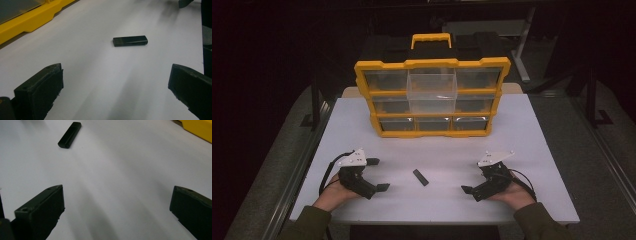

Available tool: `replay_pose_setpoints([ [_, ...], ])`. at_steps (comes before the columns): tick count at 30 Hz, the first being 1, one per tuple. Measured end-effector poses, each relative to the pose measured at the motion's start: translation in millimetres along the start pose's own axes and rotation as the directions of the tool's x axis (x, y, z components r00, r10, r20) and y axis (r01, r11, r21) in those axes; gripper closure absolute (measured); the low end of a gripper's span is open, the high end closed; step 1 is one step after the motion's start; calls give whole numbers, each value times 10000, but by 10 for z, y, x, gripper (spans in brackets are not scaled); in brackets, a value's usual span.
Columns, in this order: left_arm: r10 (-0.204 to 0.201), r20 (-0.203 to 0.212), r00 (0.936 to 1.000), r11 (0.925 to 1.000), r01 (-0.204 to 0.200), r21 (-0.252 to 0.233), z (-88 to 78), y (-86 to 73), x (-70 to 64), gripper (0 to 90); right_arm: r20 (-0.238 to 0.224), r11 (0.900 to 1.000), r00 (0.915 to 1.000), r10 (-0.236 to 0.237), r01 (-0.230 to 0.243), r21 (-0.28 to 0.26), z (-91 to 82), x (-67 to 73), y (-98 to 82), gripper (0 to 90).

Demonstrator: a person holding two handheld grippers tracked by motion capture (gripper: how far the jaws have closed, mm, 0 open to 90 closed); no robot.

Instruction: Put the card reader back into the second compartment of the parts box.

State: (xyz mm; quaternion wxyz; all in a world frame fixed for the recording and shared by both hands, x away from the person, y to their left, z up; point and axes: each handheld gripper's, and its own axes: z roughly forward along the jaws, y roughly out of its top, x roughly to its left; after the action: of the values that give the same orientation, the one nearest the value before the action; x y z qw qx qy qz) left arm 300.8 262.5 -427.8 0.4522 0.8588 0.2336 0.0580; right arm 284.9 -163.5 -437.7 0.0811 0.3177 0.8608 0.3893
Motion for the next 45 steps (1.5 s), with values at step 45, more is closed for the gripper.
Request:
replay_pose_setpoints([
  [45, 134, 107, 9999, 9999, -133, -62, 2, 34, -59, 0, -233, 10000, 9997, -5, 3, -53, 98, 29, 321, 0],
])
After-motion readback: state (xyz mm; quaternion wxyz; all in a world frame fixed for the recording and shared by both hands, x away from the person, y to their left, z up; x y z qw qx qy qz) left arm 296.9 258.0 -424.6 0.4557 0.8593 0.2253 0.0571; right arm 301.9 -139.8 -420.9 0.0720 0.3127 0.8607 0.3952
